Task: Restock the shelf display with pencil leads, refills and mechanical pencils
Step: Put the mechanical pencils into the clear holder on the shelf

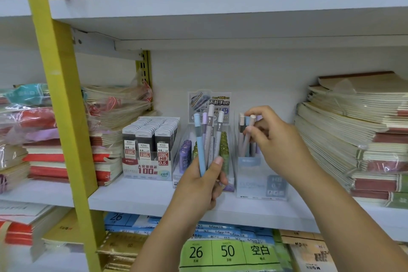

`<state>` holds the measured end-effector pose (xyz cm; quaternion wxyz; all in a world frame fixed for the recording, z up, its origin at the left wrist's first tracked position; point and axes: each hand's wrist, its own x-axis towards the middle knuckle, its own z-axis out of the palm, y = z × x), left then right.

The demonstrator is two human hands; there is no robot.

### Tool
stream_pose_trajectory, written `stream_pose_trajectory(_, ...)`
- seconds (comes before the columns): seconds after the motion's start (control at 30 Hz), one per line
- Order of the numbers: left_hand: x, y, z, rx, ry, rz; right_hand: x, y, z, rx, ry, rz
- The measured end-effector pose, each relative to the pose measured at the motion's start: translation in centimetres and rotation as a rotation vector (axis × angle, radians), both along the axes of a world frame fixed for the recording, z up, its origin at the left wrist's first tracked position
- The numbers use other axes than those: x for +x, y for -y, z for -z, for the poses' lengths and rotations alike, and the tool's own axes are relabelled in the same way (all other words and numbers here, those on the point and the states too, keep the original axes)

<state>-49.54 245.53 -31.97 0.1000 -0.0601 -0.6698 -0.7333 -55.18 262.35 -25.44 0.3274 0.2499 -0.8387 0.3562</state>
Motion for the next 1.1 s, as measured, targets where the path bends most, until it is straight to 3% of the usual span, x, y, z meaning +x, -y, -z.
stream_pose_trajectory(0.3,-0.1,0.1,0.0,0.036,-0.006,0.016,-0.6,0.2,0.1,-0.039,-0.03,0.06)
stream_pose_trajectory(0.53,0.3,0.2,-0.2,0.052,-0.006,0.051,-0.6,0.2,0.2,0.138,-0.019,0.149)
stream_pose_trajectory(0.63,0.5,0.2,-0.4,0.044,-0.022,0.077,0.9,0.6,-0.6,-0.036,-0.075,0.061)
stream_pose_trajectory(0.73,0.6,0.1,-0.4,0.02,-0.048,0.099,2.5,0.9,-1.6,-0.277,0.113,-0.232)
stream_pose_trajectory(0.87,0.7,-0.5,-0.6,0.011,-0.065,0.148,3.5,1.3,-1.7,-0.256,0.199,-0.364)
stream_pose_trajectory(1.03,0.4,-0.4,-0.7,0.051,-0.049,0.108,2.7,-1.0,-2.9,-0.65,0.05,-0.309)
stream_pose_trajectory(1.1,0.1,-0.3,-0.6,0.078,-0.044,0.088,2.3,-2.5,-3.3,-0.686,-0.076,-0.264)
